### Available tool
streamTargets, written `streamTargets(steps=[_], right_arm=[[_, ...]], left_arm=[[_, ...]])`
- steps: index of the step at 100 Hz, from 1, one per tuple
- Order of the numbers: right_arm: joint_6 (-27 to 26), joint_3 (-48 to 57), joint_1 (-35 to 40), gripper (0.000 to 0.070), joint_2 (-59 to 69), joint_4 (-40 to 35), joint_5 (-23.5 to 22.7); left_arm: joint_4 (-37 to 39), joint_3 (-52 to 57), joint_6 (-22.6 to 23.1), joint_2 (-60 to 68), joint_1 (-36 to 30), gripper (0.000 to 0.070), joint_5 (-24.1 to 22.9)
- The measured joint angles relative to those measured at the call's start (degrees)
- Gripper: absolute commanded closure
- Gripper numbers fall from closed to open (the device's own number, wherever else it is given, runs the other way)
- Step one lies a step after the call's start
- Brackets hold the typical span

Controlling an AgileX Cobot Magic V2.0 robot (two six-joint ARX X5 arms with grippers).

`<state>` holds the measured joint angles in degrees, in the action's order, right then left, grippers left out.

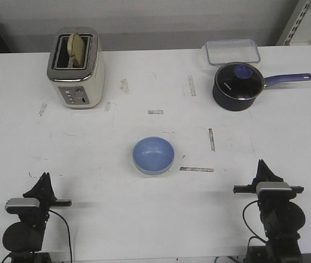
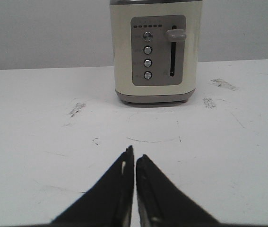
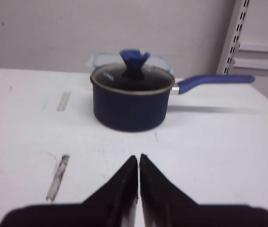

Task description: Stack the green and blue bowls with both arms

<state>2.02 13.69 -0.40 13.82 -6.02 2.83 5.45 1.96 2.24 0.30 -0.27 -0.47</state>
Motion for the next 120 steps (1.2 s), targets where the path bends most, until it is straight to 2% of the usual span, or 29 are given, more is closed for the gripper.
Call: streamTargets(steps=[25,36,120], right_arm=[[-2.86,-12.87,0.0,0.07,-13.66,3.17,-1.81],[-3.19,-12.85,0.02,0.07,-13.42,1.33,-1.75],[-3.41,-12.85,0.02,0.07,-13.6,2.64,-1.73]], left_arm=[[-0.04,0.0,0.0,0.02,0.0,0.0699,0.0],[-0.22,0.0,0.0,0.02,0.0,0.0699,0.02],[-0.17,0.0,0.0,0.02,-0.02,0.0699,0.0]])
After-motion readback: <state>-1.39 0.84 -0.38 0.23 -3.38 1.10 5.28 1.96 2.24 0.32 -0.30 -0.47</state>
